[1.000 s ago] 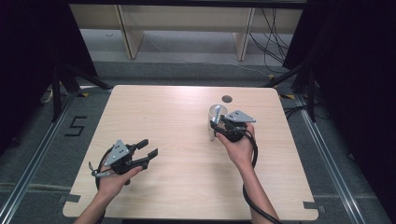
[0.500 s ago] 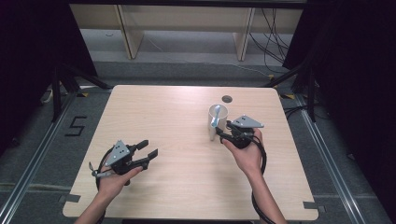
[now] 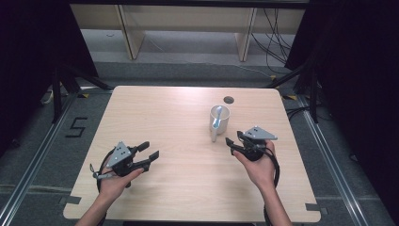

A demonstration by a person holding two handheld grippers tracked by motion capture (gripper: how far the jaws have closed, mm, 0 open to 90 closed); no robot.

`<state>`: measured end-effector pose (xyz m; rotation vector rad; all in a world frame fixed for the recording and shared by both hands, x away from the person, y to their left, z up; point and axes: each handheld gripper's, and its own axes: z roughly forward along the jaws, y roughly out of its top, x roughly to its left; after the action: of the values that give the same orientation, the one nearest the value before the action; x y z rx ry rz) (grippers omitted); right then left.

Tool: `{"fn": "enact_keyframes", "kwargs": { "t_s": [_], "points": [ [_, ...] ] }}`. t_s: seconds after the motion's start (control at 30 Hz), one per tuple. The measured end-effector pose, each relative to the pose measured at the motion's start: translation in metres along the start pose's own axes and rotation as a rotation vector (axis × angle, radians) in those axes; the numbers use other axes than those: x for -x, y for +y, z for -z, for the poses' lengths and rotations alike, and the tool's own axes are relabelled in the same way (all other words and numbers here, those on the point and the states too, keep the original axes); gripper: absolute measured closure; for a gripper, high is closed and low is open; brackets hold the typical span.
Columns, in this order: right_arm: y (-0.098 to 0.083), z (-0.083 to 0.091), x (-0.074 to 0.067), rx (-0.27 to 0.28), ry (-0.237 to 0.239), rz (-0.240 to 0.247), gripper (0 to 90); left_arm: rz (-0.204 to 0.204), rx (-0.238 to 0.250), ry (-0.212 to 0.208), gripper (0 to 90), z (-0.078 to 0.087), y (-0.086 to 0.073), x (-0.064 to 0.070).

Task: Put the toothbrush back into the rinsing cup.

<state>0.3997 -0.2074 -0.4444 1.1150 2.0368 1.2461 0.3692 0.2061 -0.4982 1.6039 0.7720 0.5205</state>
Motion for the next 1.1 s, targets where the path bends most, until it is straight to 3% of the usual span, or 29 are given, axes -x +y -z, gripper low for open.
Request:
{"fn": "enact_keyframes", "kwargs": {
  "t_s": [0.07, 0.23, 0.43, 0.77, 0.8, 1.0, 1.1],
  "points": [
    [-0.004, 0.006, 0.002, -0.011, -0.018, 0.021, 45.2, -0.004, -0.017, 0.010, 40.8, 0.001, 0.001, 0.000],
    [-0.015, 0.015, 0.005, -0.023, -0.026, 0.011, 45.1, -0.002, -0.001, 0.003, 40.8, 0.000, 0.000, 0.000],
    [-0.035, 0.029, 0.011, -0.026, -0.033, -0.045, 45.4, -0.004, -0.018, 0.012, 40.8, 0.001, 0.000, 0.001],
    [-0.057, 0.047, 0.016, -0.008, -0.062, -0.072, 45.2, 0.003, 0.000, 0.007, 40.7, 0.001, -0.001, 0.000],
    [-0.061, 0.050, 0.015, -0.015, -0.068, -0.096, 45.2, 0.001, -0.015, 0.017, 40.7, 0.002, 0.000, 0.000],
    [-0.074, 0.058, 0.016, 0.011, -0.084, -0.097, 44.9, 0.001, -0.007, 0.016, 40.7, 0.002, -0.001, -0.001],
    [-0.079, 0.061, 0.016, -0.001, -0.101, -0.091, 44.9, 0.003, -0.002, 0.012, 40.7, 0.001, -0.001, -0.001]
  ]
}}
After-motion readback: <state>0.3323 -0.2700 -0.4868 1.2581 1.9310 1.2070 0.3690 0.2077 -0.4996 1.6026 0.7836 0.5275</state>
